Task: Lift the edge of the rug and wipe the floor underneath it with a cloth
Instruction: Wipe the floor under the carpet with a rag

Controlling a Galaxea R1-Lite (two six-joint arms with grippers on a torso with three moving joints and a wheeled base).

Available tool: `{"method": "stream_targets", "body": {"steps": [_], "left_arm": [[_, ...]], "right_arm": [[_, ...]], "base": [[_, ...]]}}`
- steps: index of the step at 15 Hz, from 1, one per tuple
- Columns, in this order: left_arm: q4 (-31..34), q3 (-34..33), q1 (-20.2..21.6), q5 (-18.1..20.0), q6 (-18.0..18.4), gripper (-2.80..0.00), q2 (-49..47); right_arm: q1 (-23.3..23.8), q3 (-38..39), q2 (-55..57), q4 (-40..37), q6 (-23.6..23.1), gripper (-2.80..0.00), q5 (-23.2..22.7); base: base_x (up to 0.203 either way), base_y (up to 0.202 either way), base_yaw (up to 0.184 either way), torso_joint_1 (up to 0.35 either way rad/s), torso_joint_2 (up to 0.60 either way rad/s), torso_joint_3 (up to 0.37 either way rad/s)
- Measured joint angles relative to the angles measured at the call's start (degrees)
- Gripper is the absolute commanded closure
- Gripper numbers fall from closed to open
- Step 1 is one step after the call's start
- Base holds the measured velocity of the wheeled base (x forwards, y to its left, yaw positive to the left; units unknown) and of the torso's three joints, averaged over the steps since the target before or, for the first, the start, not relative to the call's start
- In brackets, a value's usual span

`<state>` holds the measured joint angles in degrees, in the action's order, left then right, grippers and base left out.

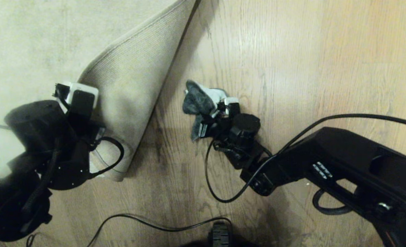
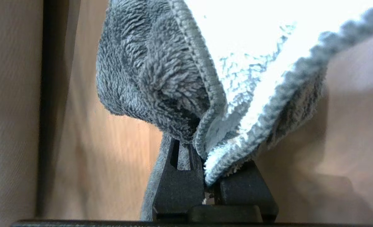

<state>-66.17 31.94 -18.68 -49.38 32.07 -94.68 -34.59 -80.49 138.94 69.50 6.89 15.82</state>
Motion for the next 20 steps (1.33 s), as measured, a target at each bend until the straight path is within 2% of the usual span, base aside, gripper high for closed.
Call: {"method": "stream_targets", "body": {"steps": [3,5,10,14,17,20], "left_arm": [[0.0,0.0,0.0,0.0,0.0,0.0,-0.1],[0.1,0.0,0.0,0.1,0.0,0.0,-0.2],[0.1,0.0,0.0,0.1,0.0,0.0,-0.2],[0.0,0.0,0.0,0.1,0.0,0.0,-0.3],[0.0,0.0,0.0,0.1,0.0,0.0,-0.6],[0.0,0.0,0.1,0.1,0.0,0.0,-0.8]], "right_arm": [[1.2,1.4,-1.5,0.1,-0.1,0.0,-0.2],[-0.1,4.4,-2.6,0.3,0.3,0.0,0.4],[-10.7,13.7,-4.5,-0.3,4.5,0.0,1.3],[-18.7,17.9,-4.3,1.7,8.7,0.0,2.4],[-20.1,19.1,-2.0,8.6,8.9,0.0,2.4],[-19.3,19.7,-0.2,10.6,8.9,0.0,2.4]], "base": [[0.0,0.0,0.0,0.0,0.0,0.0],[0.0,0.0,0.0,0.0,0.0,0.0],[0.0,0.0,0.0,0.0,0.0,0.0],[0.0,0.0,0.0,0.0,0.0,0.0],[0.0,0.0,0.0,0.0,0.0,0.0],[0.0,0.0,0.0,0.0,0.0,0.0]]}}
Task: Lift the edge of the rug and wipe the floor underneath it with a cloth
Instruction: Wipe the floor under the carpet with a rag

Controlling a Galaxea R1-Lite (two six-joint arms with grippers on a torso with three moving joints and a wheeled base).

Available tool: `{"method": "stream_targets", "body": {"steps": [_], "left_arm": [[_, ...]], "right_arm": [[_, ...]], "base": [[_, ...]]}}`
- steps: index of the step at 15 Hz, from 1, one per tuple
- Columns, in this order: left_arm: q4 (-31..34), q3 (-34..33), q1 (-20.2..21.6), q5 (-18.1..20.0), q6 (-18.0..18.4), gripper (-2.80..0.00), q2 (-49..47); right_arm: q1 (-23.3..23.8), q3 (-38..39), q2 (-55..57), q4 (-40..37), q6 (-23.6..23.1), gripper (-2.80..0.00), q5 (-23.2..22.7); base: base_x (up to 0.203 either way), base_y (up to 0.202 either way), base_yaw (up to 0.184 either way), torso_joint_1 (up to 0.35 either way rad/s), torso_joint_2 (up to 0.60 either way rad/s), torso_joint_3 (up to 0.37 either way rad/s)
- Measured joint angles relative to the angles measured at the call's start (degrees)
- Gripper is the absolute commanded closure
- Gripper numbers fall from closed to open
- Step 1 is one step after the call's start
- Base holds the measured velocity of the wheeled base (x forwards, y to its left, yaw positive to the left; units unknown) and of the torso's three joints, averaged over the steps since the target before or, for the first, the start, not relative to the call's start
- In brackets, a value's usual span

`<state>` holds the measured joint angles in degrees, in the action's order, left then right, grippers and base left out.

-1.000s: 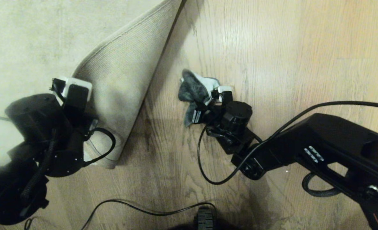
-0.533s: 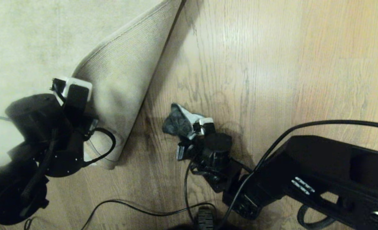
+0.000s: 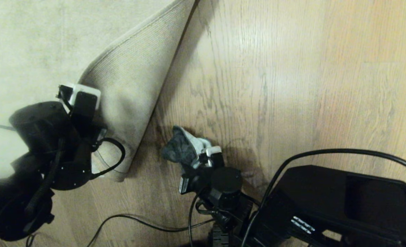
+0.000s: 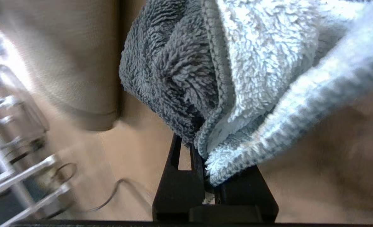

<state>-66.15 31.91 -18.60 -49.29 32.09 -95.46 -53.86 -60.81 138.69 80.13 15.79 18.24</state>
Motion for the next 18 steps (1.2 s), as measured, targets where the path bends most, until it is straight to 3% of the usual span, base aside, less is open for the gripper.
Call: {"method": "stream_targets", "body": {"steps": [8,18], "left_arm": [[0.0,0.1,0.1,0.0,0.0,0.0,-0.3],[0.1,0.0,0.1,0.0,0.0,0.0,-0.3]], "right_arm": [[10.3,-0.4,1.1,2.4,-2.8,0.0,-0.5],[21.0,3.8,-11.4,-2.6,-3.0,0.0,-0.4]], "base": [[0.0,0.0,0.0,0.0,0.0,0.0],[0.0,0.0,0.0,0.0,0.0,0.0]]}}
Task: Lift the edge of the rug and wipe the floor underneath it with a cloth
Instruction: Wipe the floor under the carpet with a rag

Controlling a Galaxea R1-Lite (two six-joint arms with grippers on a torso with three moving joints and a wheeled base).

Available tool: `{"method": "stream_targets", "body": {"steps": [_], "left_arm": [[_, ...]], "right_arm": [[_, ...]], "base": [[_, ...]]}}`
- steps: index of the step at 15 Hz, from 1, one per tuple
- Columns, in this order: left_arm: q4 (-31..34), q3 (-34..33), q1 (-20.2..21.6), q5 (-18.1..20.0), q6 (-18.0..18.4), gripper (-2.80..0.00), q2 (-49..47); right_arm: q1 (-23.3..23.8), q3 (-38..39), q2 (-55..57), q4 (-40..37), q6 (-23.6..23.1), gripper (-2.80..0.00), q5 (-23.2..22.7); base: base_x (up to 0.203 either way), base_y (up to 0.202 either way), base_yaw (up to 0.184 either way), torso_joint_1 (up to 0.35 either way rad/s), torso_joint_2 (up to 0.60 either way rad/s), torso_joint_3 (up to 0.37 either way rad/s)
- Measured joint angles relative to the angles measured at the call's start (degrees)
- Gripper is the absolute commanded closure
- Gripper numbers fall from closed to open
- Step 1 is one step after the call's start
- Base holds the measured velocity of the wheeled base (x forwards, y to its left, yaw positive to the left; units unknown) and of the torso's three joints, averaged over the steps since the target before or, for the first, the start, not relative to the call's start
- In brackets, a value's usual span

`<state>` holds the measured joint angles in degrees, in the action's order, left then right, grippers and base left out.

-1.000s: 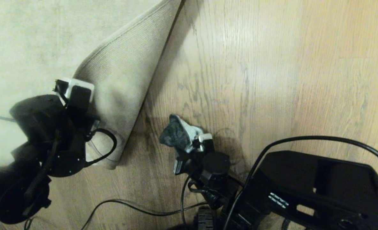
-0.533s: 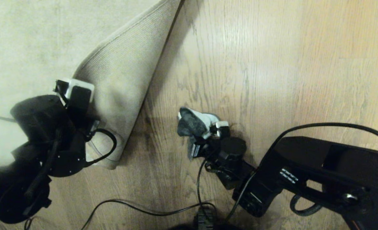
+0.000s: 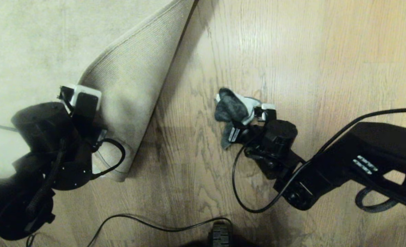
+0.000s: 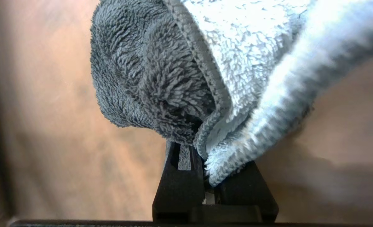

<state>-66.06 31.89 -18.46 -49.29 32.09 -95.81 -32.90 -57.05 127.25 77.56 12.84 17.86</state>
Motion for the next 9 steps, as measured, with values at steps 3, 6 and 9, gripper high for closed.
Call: {"method": "stream_targets", "body": {"steps": [3,6,9], "left_arm": [[0.0,0.0,0.0,0.0,0.0,0.0,0.0],[0.0,0.0,0.0,0.0,0.0,0.0,-0.1],[0.0,0.0,0.0,0.0,0.0,0.0,-0.2]], "right_arm": [[0.9,7.6,-4.8,0.2,0.0,0.0,0.4],[-1.4,17.6,-9.3,2.4,0.0,0.0,0.2],[-8.7,24.2,-11.4,6.7,0.5,0.0,-0.2]], "base": [[0.0,0.0,0.0,0.0,0.0,0.0],[0.0,0.0,0.0,0.0,0.0,0.0],[0.0,0.0,0.0,0.0,0.0,0.0]]}}
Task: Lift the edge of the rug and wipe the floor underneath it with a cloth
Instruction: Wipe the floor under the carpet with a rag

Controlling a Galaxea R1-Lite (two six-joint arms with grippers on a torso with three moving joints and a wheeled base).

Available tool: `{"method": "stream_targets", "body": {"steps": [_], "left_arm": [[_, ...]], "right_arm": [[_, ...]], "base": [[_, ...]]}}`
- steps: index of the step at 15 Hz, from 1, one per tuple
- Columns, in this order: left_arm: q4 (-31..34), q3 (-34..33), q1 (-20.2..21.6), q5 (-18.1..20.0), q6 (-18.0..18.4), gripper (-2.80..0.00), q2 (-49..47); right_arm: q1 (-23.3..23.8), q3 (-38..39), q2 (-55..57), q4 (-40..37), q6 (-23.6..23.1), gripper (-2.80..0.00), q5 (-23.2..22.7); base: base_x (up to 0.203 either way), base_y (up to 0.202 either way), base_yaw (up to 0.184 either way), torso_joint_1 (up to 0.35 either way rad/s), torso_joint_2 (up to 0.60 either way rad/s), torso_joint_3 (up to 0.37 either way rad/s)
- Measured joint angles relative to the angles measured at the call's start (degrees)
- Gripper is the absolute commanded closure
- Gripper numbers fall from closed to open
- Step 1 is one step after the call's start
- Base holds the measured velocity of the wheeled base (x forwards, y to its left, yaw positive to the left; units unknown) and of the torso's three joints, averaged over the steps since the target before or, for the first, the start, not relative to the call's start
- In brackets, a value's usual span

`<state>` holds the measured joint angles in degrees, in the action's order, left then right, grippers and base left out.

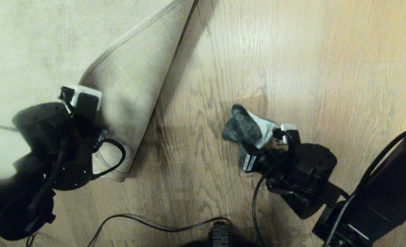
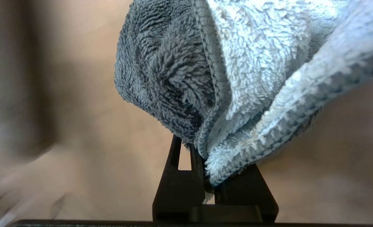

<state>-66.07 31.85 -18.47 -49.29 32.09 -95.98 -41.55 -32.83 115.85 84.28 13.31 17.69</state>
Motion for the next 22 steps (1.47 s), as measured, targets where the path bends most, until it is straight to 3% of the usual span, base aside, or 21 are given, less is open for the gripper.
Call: {"method": "stream_targets", "body": {"steps": [3,5,10,15,22], "left_arm": [[0.0,0.0,-0.2,0.0,0.0,0.0,-0.3],[0.0,0.0,-0.2,0.0,0.0,0.0,-0.4],[0.0,-0.1,-0.2,-0.1,0.0,0.0,-0.4],[-0.1,0.0,-0.2,-0.1,0.0,0.0,-1.0],[-0.1,-0.1,-0.2,-0.1,0.0,0.0,-1.3]], "right_arm": [[-7.1,0.3,2.2,0.9,1.4,0.0,-0.1],[-10.0,-3.6,6.0,2.1,1.7,0.0,0.0],[-11.4,-16.9,15.6,2.9,1.8,0.0,0.1],[-6.9,-22.3,18.8,2.9,1.5,0.0,0.2],[8.0,-21.9,15.6,2.8,1.0,0.0,-0.6]], "base": [[0.0,0.0,0.0,0.0,0.0,0.0],[0.0,0.0,0.0,0.0,0.0,0.0],[0.0,0.0,0.0,0.0,0.0,0.0],[0.0,0.0,0.0,0.0,0.0,0.0],[0.0,0.0,0.0,0.0,0.0,0.0]]}}
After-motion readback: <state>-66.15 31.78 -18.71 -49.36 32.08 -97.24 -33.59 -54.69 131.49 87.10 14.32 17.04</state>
